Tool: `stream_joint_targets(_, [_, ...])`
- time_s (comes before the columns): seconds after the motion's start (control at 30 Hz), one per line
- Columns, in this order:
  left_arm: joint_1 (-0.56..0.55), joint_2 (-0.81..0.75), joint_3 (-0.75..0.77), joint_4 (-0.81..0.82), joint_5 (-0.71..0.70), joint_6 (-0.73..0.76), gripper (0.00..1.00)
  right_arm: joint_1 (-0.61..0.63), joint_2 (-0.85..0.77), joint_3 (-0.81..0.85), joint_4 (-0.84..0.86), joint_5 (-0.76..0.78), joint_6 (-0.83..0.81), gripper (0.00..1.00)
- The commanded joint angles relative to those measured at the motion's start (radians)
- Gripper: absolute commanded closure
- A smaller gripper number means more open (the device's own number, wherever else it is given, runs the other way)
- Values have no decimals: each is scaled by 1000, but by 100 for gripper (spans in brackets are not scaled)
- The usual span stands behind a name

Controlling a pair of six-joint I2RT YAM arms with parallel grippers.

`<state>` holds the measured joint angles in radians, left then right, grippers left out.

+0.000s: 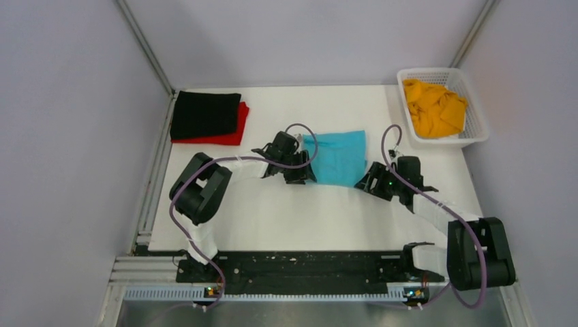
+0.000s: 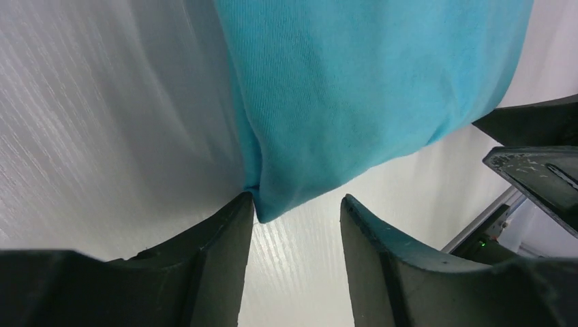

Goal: Fold and stack the t-shirts
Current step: Fold the long partially folded tshirt into a neat square

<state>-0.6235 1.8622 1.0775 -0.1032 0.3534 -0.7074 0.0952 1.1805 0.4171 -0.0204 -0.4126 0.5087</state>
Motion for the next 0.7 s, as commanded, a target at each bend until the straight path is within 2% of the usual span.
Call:
stream_joint_targets(0.0, [4,30,37,13,-98,28,46,-8,66,26,113,56,-21,35])
stream_joint_targets(0.13, [4,57,71,-17,-125,48,57,-7,139,27,196,32,-16,43])
stream_joint_targets(0.23, [4,81,80,-5,-112,47,68,-7,188,34,226,33,-13,53])
stream_joint_targets(0.3, [6,103,92,-4,-84,50,84,-7,208,47,213,20,-18,65])
stream_joint_targets(0.33, [8,112,99,-7,-74,52,97,-7,211,50,206,17,-23,75])
stream_joint_targets(0.4, [15,115,96,-8,-70,46,100,-7,201,46,185,34,-35,99])
stream_joint_targets(0.57, [31,55,33,20,-68,40,100,-7,176,53,152,50,-45,100])
stream_joint_targets(0.67, [31,0,10,-11,-113,51,100,-7,125,76,55,94,-48,100])
